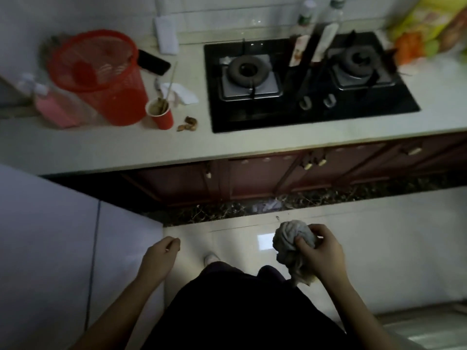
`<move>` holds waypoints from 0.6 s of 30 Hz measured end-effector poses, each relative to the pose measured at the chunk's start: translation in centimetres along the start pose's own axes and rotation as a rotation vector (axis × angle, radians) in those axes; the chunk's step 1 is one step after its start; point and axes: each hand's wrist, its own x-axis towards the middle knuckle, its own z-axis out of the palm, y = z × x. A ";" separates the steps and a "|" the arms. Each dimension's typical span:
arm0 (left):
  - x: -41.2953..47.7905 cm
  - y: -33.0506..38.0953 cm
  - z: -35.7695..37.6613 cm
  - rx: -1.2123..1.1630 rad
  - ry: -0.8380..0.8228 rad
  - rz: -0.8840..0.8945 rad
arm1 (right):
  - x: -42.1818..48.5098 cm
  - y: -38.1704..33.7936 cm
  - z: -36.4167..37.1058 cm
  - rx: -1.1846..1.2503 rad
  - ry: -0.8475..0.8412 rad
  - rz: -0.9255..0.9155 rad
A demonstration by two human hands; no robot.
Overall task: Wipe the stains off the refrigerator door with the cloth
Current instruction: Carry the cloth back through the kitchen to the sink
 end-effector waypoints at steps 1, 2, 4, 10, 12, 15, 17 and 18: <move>-0.1 0.6 0.7 0.009 -0.004 0.008 | -0.4 1.3 -0.7 0.010 0.013 0.019; -0.4 1.2 1.5 0.018 -0.010 0.016 | -0.7 2.7 -1.5 0.022 0.021 0.039; -1.3 2.4 3.3 0.037 -0.024 0.013 | -1.5 5.5 -3.2 0.044 0.039 0.070; -2.4 5.4 9.1 0.141 -0.080 0.057 | -2.0 12.7 -8.0 0.135 0.133 0.151; -2.4 6.4 10.3 0.182 -0.101 0.063 | -2.3 14.0 -9.6 0.158 0.174 0.180; -1.8 8.7 11.5 0.261 -0.166 0.087 | -2.6 15.0 -11.8 0.233 0.255 0.238; -0.5 11.1 13.1 0.329 -0.207 0.128 | -2.6 16.5 -13.2 0.293 0.321 0.274; 0.3 12.4 13.8 0.358 -0.224 0.138 | -2.7 17.2 -13.7 0.312 0.347 0.294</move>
